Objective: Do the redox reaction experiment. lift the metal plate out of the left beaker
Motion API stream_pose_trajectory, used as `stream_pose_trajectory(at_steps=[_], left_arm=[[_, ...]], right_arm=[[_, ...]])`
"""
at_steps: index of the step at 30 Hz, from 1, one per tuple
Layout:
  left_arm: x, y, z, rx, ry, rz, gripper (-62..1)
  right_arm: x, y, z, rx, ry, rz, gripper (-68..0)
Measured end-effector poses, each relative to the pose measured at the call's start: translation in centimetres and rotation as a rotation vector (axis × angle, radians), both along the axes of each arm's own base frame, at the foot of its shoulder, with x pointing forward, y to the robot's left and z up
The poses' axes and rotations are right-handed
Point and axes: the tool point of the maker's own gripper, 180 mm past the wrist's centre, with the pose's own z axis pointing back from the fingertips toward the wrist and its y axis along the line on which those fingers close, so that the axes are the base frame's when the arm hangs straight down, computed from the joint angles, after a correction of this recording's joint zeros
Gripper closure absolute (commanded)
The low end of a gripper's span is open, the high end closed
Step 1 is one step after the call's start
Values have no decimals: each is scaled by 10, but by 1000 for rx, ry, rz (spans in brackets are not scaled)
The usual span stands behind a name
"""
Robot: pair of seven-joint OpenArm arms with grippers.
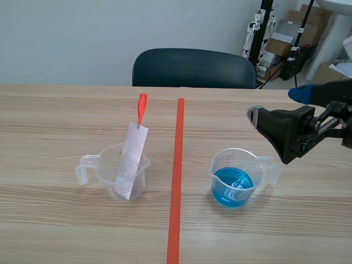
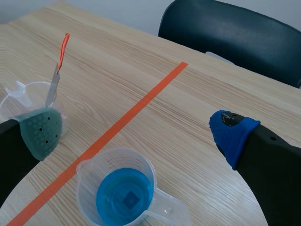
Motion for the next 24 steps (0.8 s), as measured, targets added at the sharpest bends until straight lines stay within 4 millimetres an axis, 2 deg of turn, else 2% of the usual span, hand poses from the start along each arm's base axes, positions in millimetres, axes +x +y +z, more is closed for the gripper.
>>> stream_pose_trajectory(at_steps=[4, 8, 13, 17, 20, 24], left_arm=[[7, -9, -11, -22, -5, 51, -623], [22, -20, -12, -30, -51, 70, -623], [47, -37, -5, -23, -120, 7, -623], [65, -46, 13, -23, -211, -28, -623], [70, -57, 20, -16, -240, -85, -623], [69, -60, 20, -22, -241, -86, -623]], right_arm=[[1, 18, -2, 12, 9, 49, -679], [-1, 36, -6, 14, 23, 102, -679], [-4, 55, -7, 14, 35, 160, -679], [-1, 64, -3, 54, 43, 181, -679], [3, 69, -6, 83, 65, 188, -679], [6, 77, -18, 103, 113, 208, -679]])
